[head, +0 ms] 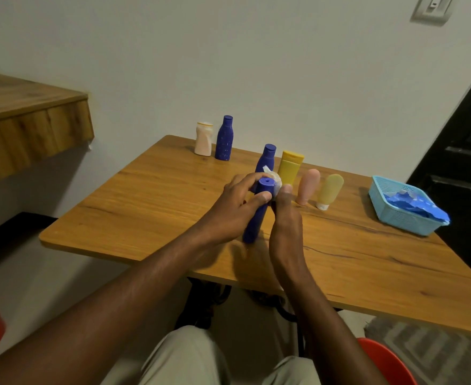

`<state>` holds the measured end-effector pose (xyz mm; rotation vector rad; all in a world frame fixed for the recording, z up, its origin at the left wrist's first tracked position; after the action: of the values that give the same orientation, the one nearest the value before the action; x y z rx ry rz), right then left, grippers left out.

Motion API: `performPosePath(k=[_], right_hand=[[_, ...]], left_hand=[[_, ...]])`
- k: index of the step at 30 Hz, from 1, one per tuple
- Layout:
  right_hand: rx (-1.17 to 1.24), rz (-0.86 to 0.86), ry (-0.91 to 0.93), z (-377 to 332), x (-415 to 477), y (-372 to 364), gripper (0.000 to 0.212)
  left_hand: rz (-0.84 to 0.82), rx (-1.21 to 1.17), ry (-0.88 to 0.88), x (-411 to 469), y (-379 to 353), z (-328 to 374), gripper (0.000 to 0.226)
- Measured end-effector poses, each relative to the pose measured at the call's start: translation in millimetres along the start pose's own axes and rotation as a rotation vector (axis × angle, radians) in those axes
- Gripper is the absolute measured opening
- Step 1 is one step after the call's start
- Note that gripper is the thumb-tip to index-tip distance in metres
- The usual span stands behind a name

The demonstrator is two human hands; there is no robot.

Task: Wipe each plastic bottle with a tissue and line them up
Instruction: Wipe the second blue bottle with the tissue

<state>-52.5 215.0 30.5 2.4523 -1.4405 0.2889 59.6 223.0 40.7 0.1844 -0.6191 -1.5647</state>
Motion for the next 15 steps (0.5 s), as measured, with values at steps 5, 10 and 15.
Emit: performPosePath(k=[5,10,15], right_hand=[[-0.052,-0.021,-0.066,31.5,-32.2,-10.1,0.052],[-0.107,0.057,-0.02,27.1,-37.6,-0.7,0.033],[-0.134,0.199,0.03,16.1,-14.4,23.9,0.017]], left_hand=[[-0.002,0.004,-0.004,-0.3,4.4,1.2,0.044],[-0.026,0.02,0.001,4.2,8.1,0.0,0.041],[-0.063,0.025,-0.025,2.8,14.4,0.0,0.044]])
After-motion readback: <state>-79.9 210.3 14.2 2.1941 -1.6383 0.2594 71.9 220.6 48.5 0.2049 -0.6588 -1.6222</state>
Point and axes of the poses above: each hand's wrist, its own x-axis towards the middle knuckle, its own y-axis out of the back of the hand, z = x × y, the point moved 7 cm from there along x, towards the middle knuckle, and after that the axes turned 15 degrees about -z, right-handed, at the moved point
